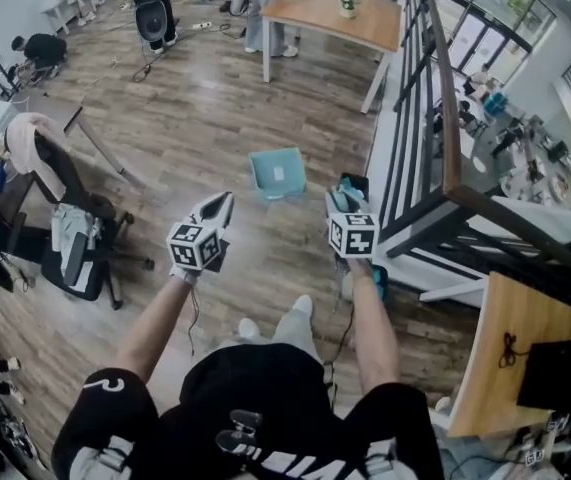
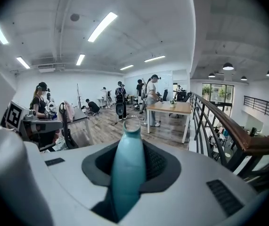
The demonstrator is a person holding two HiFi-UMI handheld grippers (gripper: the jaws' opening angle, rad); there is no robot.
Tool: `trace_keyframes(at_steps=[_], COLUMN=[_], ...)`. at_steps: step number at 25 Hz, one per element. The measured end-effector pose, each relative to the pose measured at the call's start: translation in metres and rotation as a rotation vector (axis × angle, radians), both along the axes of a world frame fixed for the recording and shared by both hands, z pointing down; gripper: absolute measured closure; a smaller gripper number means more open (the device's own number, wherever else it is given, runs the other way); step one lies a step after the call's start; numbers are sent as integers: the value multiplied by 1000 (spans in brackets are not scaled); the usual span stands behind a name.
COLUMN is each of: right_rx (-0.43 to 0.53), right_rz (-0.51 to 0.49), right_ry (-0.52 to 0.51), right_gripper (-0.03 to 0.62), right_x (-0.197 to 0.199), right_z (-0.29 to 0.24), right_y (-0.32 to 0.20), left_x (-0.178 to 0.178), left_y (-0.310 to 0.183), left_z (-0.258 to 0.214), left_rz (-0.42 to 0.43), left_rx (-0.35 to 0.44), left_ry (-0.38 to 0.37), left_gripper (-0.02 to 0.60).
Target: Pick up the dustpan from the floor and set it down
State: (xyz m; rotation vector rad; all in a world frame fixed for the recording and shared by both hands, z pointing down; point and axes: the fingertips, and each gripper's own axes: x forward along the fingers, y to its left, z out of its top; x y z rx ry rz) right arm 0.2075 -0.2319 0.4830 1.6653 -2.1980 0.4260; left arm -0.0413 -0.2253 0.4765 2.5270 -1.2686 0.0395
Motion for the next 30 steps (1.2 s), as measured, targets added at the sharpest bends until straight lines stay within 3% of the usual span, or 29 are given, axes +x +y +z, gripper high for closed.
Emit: trace_keyframes(at_steps=[9, 21, 30], right_rx=[29, -7, -47], right_rz=[-11, -35, -27], right_ry=[-10, -26, -22], right_gripper=[507, 507, 507], right_x=[-15, -46, -49], right_z=[-17, 2, 30], right_y=[-14, -19, -6], left_x=[-25, -55, -55], left_y=[-5, -5, 3], left_z=[1, 15, 27], left_rz=[-35, -54, -50], left_rx=[7, 8, -12], left_ry=[-5, -19, -33], left_gripper=[584, 584, 584])
